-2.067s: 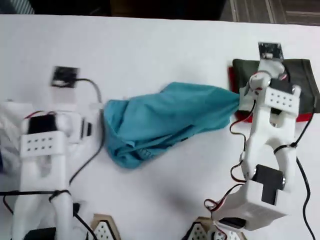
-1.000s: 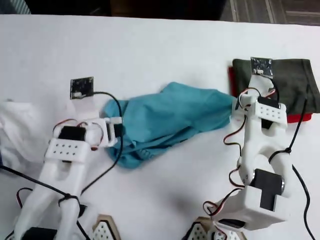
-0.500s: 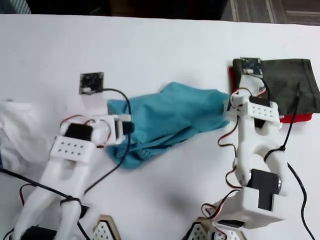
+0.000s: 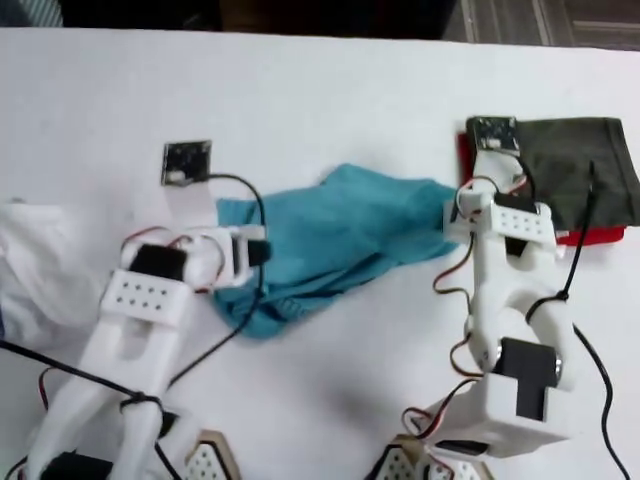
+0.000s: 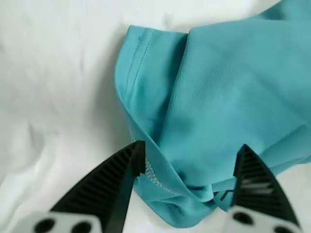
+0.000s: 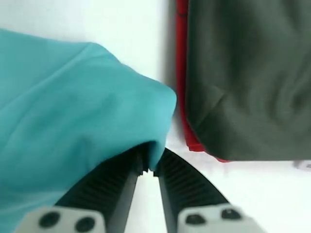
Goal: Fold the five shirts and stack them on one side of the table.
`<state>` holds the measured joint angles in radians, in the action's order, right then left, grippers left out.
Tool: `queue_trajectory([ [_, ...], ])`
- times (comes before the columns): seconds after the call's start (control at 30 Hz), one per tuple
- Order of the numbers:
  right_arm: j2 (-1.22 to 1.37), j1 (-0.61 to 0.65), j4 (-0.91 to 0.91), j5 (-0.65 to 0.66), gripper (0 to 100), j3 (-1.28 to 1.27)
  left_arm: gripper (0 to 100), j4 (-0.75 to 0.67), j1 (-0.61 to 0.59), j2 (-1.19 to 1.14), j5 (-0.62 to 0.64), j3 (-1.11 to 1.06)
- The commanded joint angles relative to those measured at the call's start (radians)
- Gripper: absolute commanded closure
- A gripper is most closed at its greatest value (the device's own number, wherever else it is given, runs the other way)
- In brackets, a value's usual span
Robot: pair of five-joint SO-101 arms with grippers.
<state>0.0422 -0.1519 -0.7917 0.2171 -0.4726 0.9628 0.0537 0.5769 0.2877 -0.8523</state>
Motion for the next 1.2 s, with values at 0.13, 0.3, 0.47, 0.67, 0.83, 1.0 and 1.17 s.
queue_trajectory([
  [0.13,-0.054,0.008,0.013,-0.006,97.8,0.006,69,-0.008,0.009,0.017,0.002,-0.042],
  [0.3,-0.054,0.008,0.013,-0.006,97.8,0.006,69,-0.008,0.008,0.017,-0.064,-0.116],
  [0.47,-0.054,0.008,0.013,-0.006,97.8,0.006,72,-0.008,0.006,0.02,-0.098,-0.117],
  [0.67,-0.054,0.008,0.013,-0.006,97.8,0.006,99,-0.091,-0.046,0.025,-0.098,-0.113],
  [0.83,-0.054,0.008,0.013,-0.006,97.8,0.006,97,-0.155,-0.144,0.025,-0.097,-0.09],
  [1.0,-0.099,0.018,-0.041,-0.008,97.8,0.08,97,-0.074,-0.189,0.025,-0.132,0.097],
  [1.17,-0.162,0.021,-0.183,-0.008,97.8,0.287,97,0.124,-0.163,0.021,-0.279,0.355],
])
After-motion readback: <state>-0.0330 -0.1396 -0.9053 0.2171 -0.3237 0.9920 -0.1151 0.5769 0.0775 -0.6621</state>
